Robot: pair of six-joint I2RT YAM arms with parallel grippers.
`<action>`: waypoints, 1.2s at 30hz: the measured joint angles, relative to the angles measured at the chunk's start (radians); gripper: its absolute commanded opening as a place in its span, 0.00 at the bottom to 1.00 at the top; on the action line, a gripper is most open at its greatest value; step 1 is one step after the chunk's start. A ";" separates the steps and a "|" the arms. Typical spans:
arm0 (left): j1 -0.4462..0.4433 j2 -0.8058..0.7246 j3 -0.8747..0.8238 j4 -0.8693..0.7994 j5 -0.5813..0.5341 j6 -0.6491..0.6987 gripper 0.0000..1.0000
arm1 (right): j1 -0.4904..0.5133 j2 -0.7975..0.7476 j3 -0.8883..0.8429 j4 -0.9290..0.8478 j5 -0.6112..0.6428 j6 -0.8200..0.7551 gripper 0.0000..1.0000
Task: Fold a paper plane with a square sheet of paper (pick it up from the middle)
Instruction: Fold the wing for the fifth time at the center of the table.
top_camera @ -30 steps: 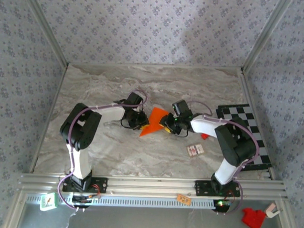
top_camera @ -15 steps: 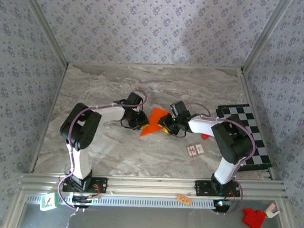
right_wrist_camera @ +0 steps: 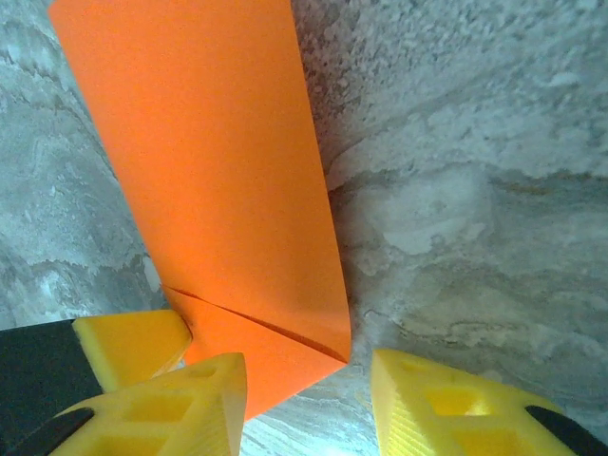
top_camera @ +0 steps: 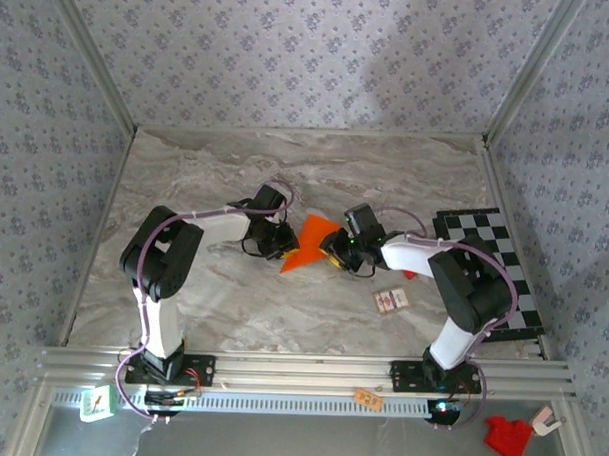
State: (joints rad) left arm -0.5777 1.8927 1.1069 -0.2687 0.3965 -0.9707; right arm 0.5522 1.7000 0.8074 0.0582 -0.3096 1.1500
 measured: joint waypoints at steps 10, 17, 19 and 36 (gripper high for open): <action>0.000 0.000 0.000 0.000 0.000 0.000 0.18 | -0.003 0.024 0.000 0.039 -0.040 0.013 0.40; 0.005 0.000 -0.014 0.026 0.018 -0.011 0.18 | -0.004 0.049 -0.005 0.120 -0.090 0.025 0.36; 0.013 0.000 -0.022 0.039 0.034 -0.018 0.18 | -0.004 0.049 -0.016 0.156 -0.098 0.029 0.35; 0.032 0.000 -0.031 0.057 0.068 -0.026 0.18 | -0.005 0.039 -0.063 0.221 -0.076 0.051 0.28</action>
State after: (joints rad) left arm -0.5457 1.8923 1.0760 -0.2119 0.4644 -0.9970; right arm 0.5476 1.7386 0.7444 0.2790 -0.3855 1.2011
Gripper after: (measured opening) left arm 0.180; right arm 0.292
